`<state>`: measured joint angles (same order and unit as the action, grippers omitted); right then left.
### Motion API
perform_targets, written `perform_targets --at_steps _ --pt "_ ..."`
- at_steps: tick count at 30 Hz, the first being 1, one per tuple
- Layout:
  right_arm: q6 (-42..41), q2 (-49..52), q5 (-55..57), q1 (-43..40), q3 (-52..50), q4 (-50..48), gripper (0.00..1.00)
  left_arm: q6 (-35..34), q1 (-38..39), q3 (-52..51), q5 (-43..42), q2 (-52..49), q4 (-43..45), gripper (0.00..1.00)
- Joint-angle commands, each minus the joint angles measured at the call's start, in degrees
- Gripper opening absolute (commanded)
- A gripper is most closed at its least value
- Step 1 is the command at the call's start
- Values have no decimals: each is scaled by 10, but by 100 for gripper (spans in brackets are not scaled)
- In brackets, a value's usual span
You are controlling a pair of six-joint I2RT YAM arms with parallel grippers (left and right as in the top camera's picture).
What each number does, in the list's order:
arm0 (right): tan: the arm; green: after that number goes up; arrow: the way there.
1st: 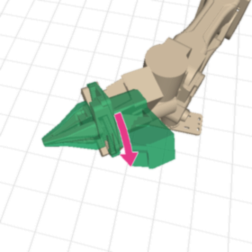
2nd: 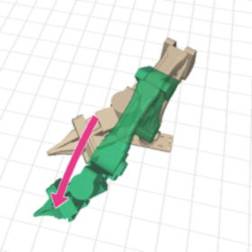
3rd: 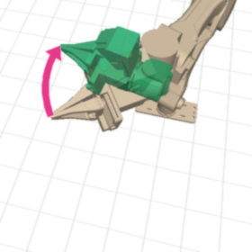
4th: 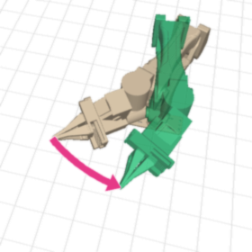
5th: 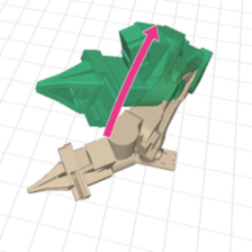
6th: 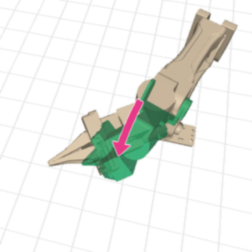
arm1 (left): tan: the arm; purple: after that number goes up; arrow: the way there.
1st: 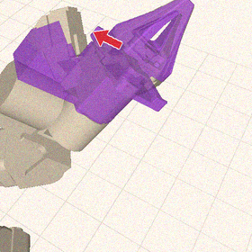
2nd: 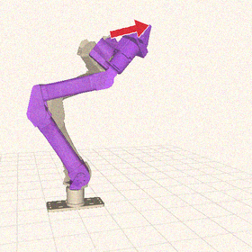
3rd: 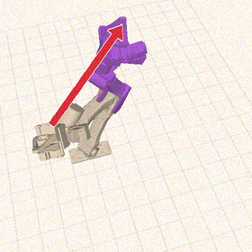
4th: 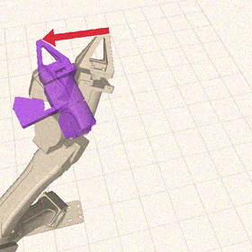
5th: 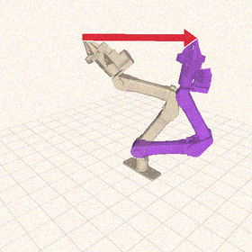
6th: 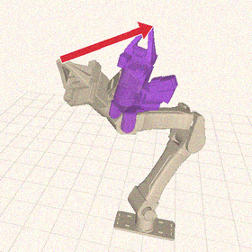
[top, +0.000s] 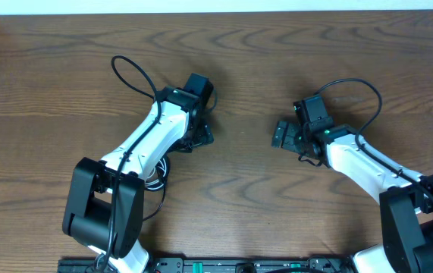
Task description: Untangle cables
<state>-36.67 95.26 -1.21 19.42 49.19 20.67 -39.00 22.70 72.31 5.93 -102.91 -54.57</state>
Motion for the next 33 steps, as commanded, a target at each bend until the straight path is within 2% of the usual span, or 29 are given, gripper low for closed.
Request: perform_targets --at_steps 1,10,33 --pt "1 5 25 -19 7 -1 99 -5 -2 -2 3 -7 -2 98" --pt "10 5 -94 -26 7 -1 99 -5 -2 -2 3 -7 -2 98" --pt "9 5 -95 -25 7 -1 99 -5 -2 -2 3 -7 -2 98"
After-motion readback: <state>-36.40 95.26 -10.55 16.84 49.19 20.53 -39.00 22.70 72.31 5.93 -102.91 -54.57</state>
